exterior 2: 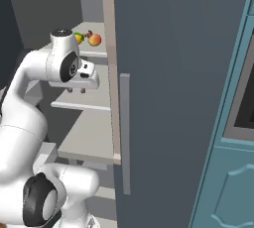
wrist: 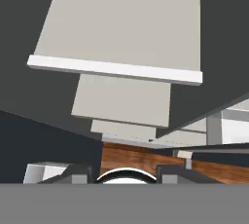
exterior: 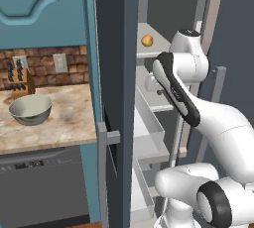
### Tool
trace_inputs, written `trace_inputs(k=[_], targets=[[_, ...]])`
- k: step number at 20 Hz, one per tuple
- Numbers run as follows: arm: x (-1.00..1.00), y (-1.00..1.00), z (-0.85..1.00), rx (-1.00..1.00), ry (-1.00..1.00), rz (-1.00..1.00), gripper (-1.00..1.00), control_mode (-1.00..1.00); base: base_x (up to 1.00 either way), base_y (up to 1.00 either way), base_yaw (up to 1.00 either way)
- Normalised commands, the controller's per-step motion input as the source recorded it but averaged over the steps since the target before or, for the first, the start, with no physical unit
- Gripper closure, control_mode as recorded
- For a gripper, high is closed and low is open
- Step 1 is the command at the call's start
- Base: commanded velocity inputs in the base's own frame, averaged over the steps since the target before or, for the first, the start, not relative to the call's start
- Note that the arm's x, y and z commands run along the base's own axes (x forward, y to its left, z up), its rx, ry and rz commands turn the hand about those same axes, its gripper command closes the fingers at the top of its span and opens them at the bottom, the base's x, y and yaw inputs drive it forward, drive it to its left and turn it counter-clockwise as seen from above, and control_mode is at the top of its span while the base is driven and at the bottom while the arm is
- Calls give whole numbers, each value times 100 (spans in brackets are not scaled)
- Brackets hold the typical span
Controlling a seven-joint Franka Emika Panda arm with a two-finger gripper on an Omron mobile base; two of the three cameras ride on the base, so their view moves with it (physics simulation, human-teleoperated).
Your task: Take the mango, lemon, and mushroom from the freezer and place them in the bowl on the counter.
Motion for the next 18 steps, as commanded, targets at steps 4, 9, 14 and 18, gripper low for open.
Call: trace_inputs(k=[4,9,14,18], targets=[[-40,0,2,0,-14,0,-100,-100,0,0,0],[-50,1,41,0,-51,0,-100,-100,0,0,0],[-10,0,76,0,-42,-1,-100,-100,0,0,0],[31,0,89,0,-24,-7,-100,-100,0,0,0]])
